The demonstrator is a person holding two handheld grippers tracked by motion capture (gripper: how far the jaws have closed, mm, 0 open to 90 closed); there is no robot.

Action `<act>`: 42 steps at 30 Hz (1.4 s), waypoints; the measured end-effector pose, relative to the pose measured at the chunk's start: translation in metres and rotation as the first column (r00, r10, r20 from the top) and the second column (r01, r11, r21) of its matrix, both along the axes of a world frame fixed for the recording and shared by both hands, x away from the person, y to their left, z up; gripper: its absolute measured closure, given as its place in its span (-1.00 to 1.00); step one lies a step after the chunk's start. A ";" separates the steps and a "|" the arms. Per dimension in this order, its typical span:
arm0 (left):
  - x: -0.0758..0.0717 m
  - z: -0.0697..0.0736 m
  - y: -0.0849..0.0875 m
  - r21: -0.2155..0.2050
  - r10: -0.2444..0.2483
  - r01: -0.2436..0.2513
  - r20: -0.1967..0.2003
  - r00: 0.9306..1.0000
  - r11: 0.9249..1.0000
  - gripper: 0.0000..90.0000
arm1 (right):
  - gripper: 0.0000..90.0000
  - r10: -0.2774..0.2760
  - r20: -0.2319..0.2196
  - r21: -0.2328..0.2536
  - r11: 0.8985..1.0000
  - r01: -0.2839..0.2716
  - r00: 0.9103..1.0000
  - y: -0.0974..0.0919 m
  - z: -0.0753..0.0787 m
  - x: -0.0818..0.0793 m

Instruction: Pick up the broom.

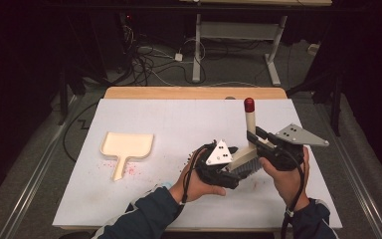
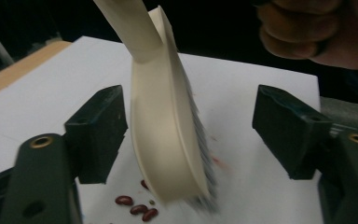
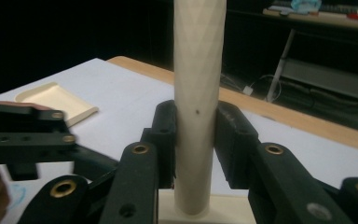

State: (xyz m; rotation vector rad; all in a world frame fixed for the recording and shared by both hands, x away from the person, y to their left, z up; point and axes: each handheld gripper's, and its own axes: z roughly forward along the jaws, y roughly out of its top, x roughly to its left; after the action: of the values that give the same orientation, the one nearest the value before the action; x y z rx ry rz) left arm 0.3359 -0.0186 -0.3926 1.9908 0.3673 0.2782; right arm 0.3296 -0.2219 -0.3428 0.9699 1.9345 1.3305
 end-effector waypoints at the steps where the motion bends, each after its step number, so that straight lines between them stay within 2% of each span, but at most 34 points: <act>1: 0.001 -0.001 0.000 -0.007 0.002 -0.002 -0.004 1.000 1.000 -0.36 | 0.59 0.008 0.013 -0.005 1.000 -0.008 1.000 0.004 0.001 -0.003; 4: 0.006 -0.004 0.004 -0.018 -0.022 0.022 -0.033 0.999 1.000 -0.11 | 0.59 0.035 0.034 -0.011 0.999 -0.035 0.999 0.013 0.005 -0.011; 7: 0.007 -0.005 0.008 -0.008 -0.027 0.027 -0.022 0.999 1.000 0.27 | 0.59 0.042 0.067 -0.009 0.999 -0.041 0.997 0.019 0.006 -0.018; 8: 0.011 -0.004 0.015 -0.029 -0.050 0.049 -0.037 0.998 0.998 0.30 | 0.59 0.045 0.086 -0.015 0.999 -0.044 0.995 0.021 0.005 -0.019; 10: 0.011 -0.001 0.020 -0.021 -0.055 0.055 -0.028 0.998 0.998 0.34 | 0.58 0.051 0.116 -0.016 0.999 -0.050 0.992 0.024 0.006 -0.023; 14: 0.011 0.001 0.030 -0.012 -0.078 0.078 -0.030 0.996 0.997 0.39 | 0.56 0.096 0.114 -0.010 0.995 -0.096 0.989 0.026 0.009 -0.026; 16: 0.010 0.004 0.042 0.009 -0.106 0.106 -0.023 0.994 0.994 0.42 | 0.54 0.132 0.109 -0.006 0.991 -0.132 0.985 0.026 0.009 -0.027; 17: 0.008 0.005 0.047 0.032 -0.115 0.115 -0.009 0.993 0.993 0.43 | 0.51 0.160 0.112 -0.006 0.987 -0.160 0.981 0.026 0.009 -0.028; 19: 0.000 0.006 0.055 0.096 -0.129 0.125 0.046 0.991 0.988 0.45 | 0.42 0.226 0.119 -0.026 0.974 -0.225 0.967 0.027 0.008 -0.031; 21: -0.008 0.006 0.064 0.138 -0.159 0.149 0.061 0.985 0.979 0.46 | 0.33 0.307 0.128 -0.059 0.952 -0.301 0.943 0.028 0.006 -0.034; 22: -0.011 0.005 0.067 0.159 -0.170 0.158 0.063 0.983 0.974 0.46 | 0.29 0.356 0.125 -0.077 0.934 -0.348 0.926 0.028 0.004 -0.034; 23: -0.015 0.004 0.070 0.181 -0.182 0.168 0.065 0.981 0.969 0.46 | 0.22 0.386 0.117 -0.090 0.922 -0.377 0.915 0.028 0.002 -0.035; 24: -0.019 0.002 0.073 0.195 -0.194 0.179 0.064 0.979 0.964 0.46 | 0.21 0.425 0.102 -0.106 0.904 -0.415 0.899 0.029 0.000 -0.036; 25: -0.023 0.001 0.076 0.206 -0.205 0.188 0.061 0.977 0.960 0.46 | 0.19 0.472 0.077 -0.130 0.878 -0.461 0.878 0.030 -0.002 -0.036; 26: -0.027 0.000 0.079 0.220 -0.216 0.198 0.061 0.975 0.955 0.46 | 0.16 0.501 0.064 -0.160 0.859 -0.487 0.863 0.032 -0.004 -0.037; 27: -0.030 0.000 0.082 0.233 -0.224 0.205 0.060 0.973 0.951 0.46 | 0.16 0.538 0.035 -0.186 0.831 -0.524 0.842 0.034 -0.007 -0.037; 28: -0.033 -0.001 0.086 0.240 -0.228 0.207 0.059 0.972 0.948 0.46 | 0.11 0.563 0.008 -0.215 0.808 -0.548 0.827 0.036 -0.011 -0.038; 29: -0.036 -0.001 0.090 0.242 -0.235 0.215 0.058 0.970 0.946 0.46 | 0.09 0.581 -0.014 -0.229 0.790 -0.569 0.813 0.037 -0.015 -0.037; 30: -0.038 -0.001 0.094 0.237 -0.240 0.222 0.051 0.969 0.946 0.46 | 0.08 0.604 -0.050 -0.235 0.766 -0.598 0.795 0.039 -0.019 -0.036; 31: -0.039 -0.001 0.098 0.234 -0.241 0.224 0.046 0.969 0.946 0.46 | 0.04 0.618 -0.078 -0.256 0.745 -0.615 0.782 0.041 -0.023 -0.035; 32: -0.040 0.000 0.102 0.230 -0.245 0.230 0.040 0.969 0.946 0.46 | 0.02 0.626 -0.098 -0.269 0.731 -0.627 0.773 0.042 -0.026 -0.034; 34: -0.042 -0.001 0.108 0.214 -0.261 0.251 0.022 0.965 0.944 0.46 | -0.02 0.646 -0.148 -0.283 0.698 -0.658 0.749 0.046 -0.033 -0.031; 36: -0.043 -0.003 0.111 0.216 -0.272 0.263 0.014 0.962 0.940 0.46 | -0.07 0.654 -0.165 -0.287 0.684 -0.670 0.738 0.052 -0.038 -0.030; 38: -0.043 -0.005 0.110 0.223 -0.284 0.275 0.008 0.959 0.935 0.46 | 0.00 0.669 -0.187 -0.284 0.664 -0.692 0.719 0.059 -0.042 -0.030; 39: -0.043 -0.005 0.109 0.232 -0.290 0.280 0.007 0.957 0.932 0.46 | 0.08 0.678 -0.199 -0.286 0.651 -0.703 0.708 0.063 -0.045 -0.030; 40: -0.043 -0.006 0.109 0.233 -0.296 0.287 0.004 0.955 0.929 0.46 | 0.15 0.689 -0.214 -0.286 0.633 -0.719 0.692 0.066 -0.047 -0.029; 41: -0.043 -0.006 0.108 0.233 -0.301 0.292 0.002 0.954 0.928 0.46 | 0.21 0.696 -0.225 -0.285 0.622 -0.729 0.682 0.070 -0.049 -0.028; 42: -0.042 -0.007 0.109 0.236 -0.309 0.301 -0.002 0.951 0.924 0.46 | 0.25 0.692 -0.252 -0.273 0.620 -0.736 0.676 0.073 -0.052 -0.029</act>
State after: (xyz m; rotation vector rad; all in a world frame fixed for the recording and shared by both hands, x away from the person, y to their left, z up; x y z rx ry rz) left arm 0.2936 0.0899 -0.3992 2.2360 -0.0036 0.1626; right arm 0.3002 -0.1493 -0.3948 0.0470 2.6964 1.2335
